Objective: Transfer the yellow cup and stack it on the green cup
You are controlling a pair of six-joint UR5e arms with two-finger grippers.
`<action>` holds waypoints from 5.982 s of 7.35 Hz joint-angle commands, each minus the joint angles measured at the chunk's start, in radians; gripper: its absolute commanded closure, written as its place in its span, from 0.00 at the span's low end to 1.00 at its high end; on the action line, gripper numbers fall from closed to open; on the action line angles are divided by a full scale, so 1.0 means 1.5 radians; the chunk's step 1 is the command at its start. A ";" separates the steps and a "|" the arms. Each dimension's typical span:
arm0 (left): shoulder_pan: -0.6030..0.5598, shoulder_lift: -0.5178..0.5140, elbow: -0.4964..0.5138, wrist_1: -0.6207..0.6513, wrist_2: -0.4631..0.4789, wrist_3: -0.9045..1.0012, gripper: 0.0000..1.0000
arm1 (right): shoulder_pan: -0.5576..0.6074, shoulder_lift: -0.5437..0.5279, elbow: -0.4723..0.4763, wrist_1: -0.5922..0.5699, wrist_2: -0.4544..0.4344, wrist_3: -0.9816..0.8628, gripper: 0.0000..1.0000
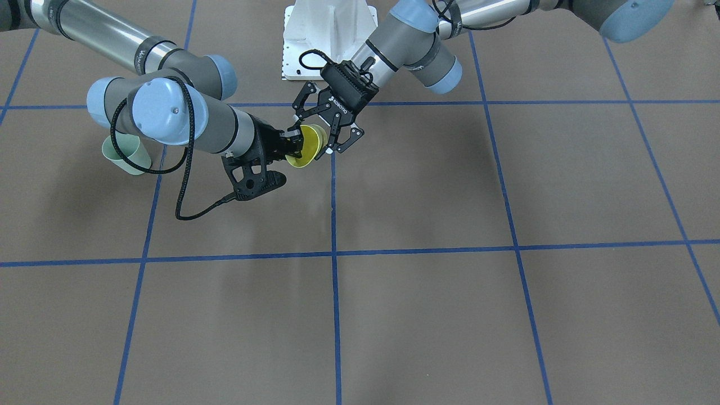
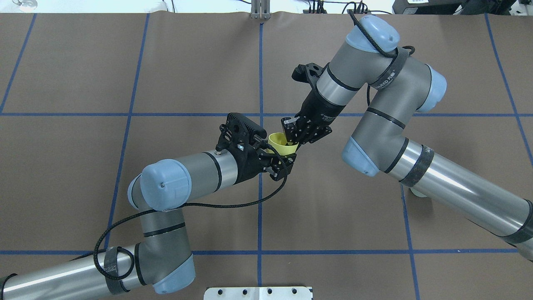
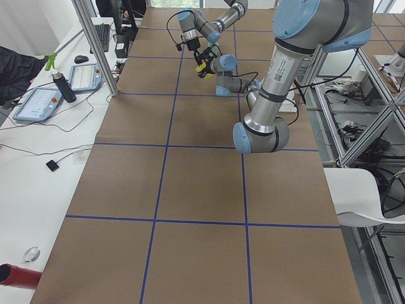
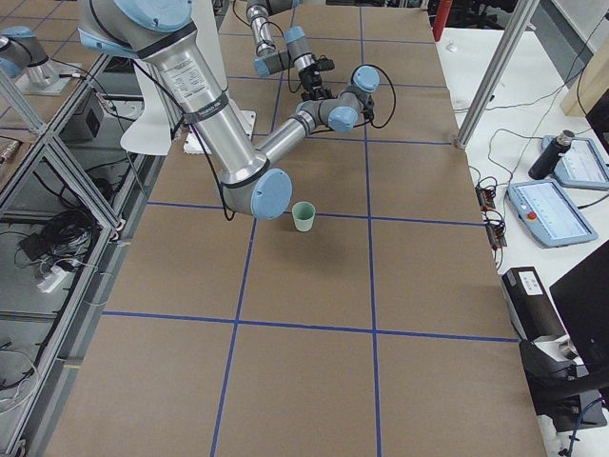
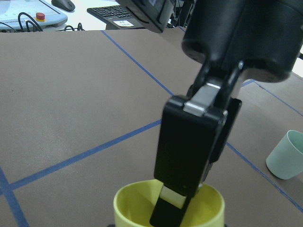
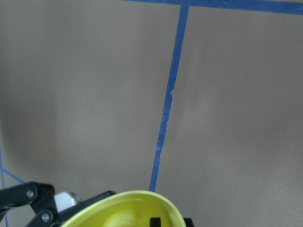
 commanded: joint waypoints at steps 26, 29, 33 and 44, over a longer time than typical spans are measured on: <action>-0.081 0.024 -0.012 0.071 -0.002 -0.012 0.00 | 0.105 -0.443 0.429 -0.003 -0.437 -0.055 1.00; -0.207 0.029 -0.090 0.320 -0.194 0.000 0.00 | 0.104 -0.518 0.434 -0.003 -0.462 -0.154 1.00; -0.340 0.183 -0.182 0.434 -0.269 0.170 0.00 | 0.065 -0.543 0.433 -0.001 -0.452 -0.156 1.00; -0.461 0.230 -0.171 0.443 -0.376 0.282 0.00 | 0.045 -0.550 0.400 0.002 -0.375 -0.156 1.00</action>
